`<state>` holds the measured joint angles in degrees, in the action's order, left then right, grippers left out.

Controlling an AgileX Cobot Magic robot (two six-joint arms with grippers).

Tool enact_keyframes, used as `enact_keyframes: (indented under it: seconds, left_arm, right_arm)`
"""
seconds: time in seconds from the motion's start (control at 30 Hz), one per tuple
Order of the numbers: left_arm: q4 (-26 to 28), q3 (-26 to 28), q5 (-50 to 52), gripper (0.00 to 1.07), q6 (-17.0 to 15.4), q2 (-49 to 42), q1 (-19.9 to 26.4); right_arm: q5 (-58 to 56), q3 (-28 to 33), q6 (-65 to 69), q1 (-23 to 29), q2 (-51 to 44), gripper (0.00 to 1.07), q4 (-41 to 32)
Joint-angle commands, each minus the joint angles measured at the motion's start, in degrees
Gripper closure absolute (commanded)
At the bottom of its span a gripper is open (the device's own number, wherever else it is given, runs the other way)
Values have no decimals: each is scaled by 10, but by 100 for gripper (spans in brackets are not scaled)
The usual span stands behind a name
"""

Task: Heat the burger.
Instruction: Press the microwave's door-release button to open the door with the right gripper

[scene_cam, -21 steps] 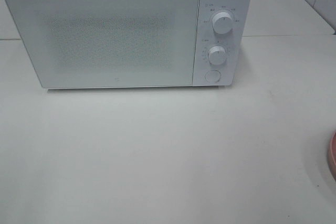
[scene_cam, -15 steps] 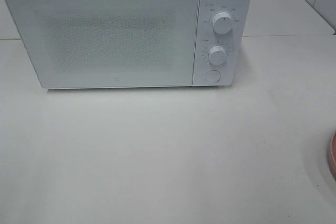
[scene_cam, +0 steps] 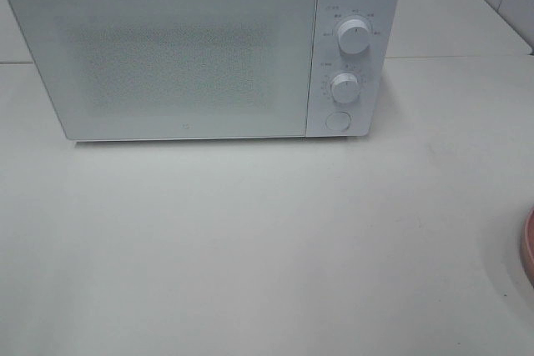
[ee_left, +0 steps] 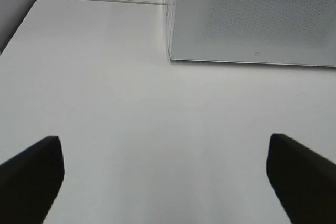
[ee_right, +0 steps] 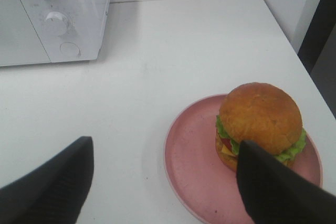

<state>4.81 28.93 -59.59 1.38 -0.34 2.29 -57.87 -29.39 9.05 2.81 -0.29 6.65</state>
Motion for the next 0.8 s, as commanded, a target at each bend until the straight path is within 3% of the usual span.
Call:
enact_keyframes:
  seconds: [0.03, 0.8]
  left_arm:
    - [3, -1, 2, 9, 0, -12, 1]
    - [3, -1, 2, 9, 0, -12, 1]
  right_arm:
    - [26, -12, 3, -2, -14, 34, 2]
    - [189, -5, 4, -2, 199, 34, -13]
